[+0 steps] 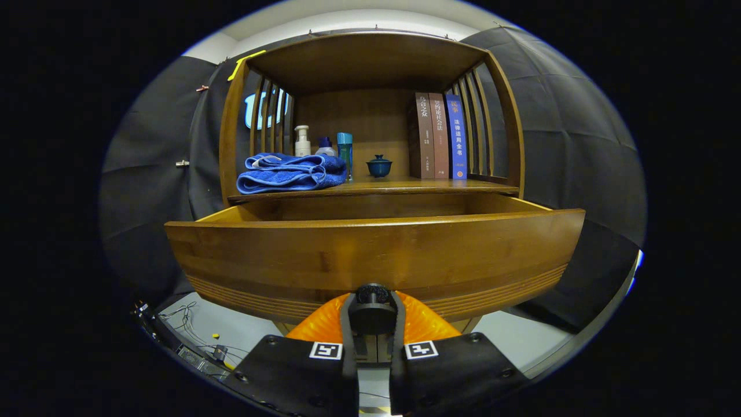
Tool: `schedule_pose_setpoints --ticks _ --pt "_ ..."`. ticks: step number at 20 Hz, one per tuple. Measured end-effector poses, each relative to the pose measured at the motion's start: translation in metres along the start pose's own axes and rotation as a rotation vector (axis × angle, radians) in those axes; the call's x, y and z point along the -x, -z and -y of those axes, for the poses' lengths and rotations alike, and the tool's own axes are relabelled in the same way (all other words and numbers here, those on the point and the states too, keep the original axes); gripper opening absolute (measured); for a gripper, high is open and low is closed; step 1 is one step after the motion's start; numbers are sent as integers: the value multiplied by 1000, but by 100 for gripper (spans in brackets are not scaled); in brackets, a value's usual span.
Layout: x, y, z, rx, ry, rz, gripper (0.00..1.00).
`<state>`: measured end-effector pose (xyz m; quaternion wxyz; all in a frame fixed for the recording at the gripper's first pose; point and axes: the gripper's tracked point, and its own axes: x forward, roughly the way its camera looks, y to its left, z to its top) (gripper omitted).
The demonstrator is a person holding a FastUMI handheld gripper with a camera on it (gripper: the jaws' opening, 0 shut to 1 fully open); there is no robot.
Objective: Pull open the drawer, take out the items inside it, and place them on the countertop above the cabinet.
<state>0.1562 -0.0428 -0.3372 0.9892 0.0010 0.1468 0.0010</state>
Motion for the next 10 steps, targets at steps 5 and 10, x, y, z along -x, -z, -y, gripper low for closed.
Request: schedule_pose_setpoints --ticks 5,10 --pt "23 11 -2 16 -6 -14 24" --pt "41 17 -4 15 -13 -21 25"
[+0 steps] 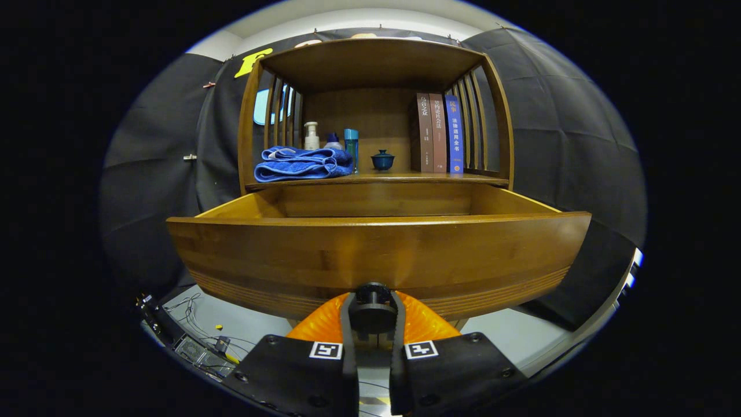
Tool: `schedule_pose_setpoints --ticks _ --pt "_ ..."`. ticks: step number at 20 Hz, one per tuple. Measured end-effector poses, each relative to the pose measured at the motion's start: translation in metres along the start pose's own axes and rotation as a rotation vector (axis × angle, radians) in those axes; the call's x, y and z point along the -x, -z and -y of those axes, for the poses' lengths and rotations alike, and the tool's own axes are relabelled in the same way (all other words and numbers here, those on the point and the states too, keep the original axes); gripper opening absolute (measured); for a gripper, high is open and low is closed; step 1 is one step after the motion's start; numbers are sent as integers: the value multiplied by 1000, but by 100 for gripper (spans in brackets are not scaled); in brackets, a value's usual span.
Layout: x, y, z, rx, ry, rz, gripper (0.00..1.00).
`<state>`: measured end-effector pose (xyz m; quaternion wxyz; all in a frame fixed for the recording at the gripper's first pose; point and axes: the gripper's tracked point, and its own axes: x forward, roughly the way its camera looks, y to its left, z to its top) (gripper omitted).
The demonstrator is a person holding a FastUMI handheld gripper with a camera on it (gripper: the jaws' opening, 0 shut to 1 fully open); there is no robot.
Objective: Pull open the drawer, take out the items inside it, and place them on the countertop above the cabinet.
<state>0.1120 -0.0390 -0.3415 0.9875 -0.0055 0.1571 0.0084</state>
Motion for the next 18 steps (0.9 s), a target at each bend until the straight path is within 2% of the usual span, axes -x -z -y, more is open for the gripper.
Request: schedule_pose_setpoints --ticks 3,5,9,12,15,18 --pt "3 5 -1 -15 -5 -29 25" --pt "9 -2 0 -17 -11 -28 42" --pt "31 -17 10 -37 1 -48 100" --pt "50 -50 21 -95 0 -39 98" --pt "58 -94 32 -36 -1 -41 99" --pt "46 -112 17 -55 -81 -175 99"
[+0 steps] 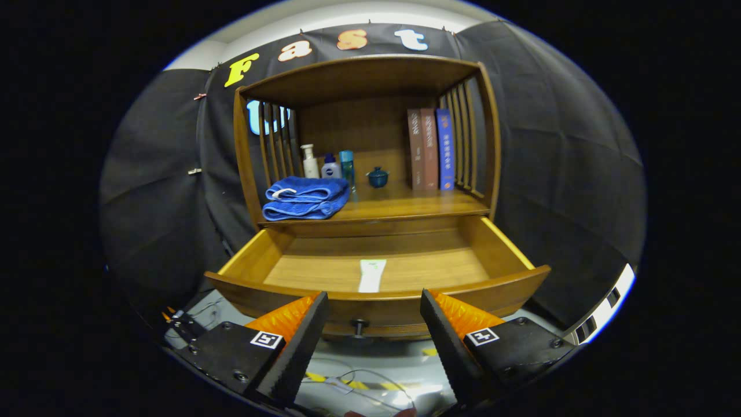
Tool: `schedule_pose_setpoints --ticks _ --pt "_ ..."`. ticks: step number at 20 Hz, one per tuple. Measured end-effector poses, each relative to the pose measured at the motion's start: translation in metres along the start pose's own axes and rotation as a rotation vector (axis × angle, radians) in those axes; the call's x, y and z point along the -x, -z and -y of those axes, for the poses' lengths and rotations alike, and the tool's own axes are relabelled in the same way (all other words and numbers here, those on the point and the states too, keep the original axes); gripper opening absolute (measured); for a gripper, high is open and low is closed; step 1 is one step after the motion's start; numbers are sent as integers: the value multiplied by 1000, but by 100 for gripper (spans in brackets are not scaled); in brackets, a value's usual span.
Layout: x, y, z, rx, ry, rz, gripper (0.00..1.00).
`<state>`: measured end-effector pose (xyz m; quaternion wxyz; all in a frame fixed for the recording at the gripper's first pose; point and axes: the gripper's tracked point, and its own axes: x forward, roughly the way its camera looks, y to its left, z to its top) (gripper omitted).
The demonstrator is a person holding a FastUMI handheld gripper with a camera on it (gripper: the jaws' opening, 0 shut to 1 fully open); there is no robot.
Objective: Pull open the drawer, take out the items inside it, and place them on the countertop above the cabinet.
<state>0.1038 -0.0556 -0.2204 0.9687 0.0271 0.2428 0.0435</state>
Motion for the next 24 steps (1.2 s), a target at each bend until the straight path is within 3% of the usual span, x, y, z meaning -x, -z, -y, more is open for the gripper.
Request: schedule_pose_setpoints --ticks 5,10,14,18,22,24 --pt "-65 -38 14 80 42 -138 99" --pt "-142 -16 18 131 66 -390 99" --pt "-184 25 19 90 84 -587 98" --pt "-206 49 16 38 95 -704 96" --pt "-215 68 6 -16 95 -794 90" --pt "-216 76 6 -5 110 -828 74"
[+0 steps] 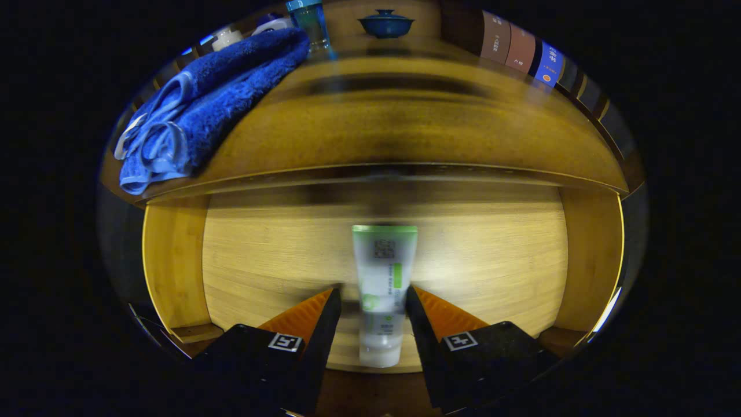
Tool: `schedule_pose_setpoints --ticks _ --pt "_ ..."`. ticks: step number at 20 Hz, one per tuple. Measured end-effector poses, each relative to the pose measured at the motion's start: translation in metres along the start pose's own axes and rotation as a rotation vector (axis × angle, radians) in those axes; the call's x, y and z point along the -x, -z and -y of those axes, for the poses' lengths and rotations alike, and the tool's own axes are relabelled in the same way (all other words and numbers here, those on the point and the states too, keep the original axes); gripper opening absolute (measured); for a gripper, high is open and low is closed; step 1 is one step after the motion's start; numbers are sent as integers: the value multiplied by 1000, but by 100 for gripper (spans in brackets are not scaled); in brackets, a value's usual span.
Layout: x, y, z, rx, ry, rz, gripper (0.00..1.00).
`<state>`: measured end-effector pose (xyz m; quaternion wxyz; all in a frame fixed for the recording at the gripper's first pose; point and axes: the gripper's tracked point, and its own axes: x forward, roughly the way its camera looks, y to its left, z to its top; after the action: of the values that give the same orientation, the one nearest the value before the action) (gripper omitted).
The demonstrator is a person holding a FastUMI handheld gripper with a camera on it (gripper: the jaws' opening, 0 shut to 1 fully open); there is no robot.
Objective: Pull open the drawer, take out the items inside it, and place them on the countertop above the cabinet.
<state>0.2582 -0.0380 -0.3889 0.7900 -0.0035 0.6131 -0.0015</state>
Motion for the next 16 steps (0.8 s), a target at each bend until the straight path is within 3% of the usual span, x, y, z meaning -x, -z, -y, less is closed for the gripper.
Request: schedule_pose_setpoints --ticks 4,6,7,8,16 --pt "-2 -1 4 0 14 -10 43" --pt "-1 0 2 6 3 3 32" --pt "16 -4 3 -7 -9 9 32" --pt "9 2 3 -28 -20 20 21" --pt "83 14 3 -8 -98 128 21"
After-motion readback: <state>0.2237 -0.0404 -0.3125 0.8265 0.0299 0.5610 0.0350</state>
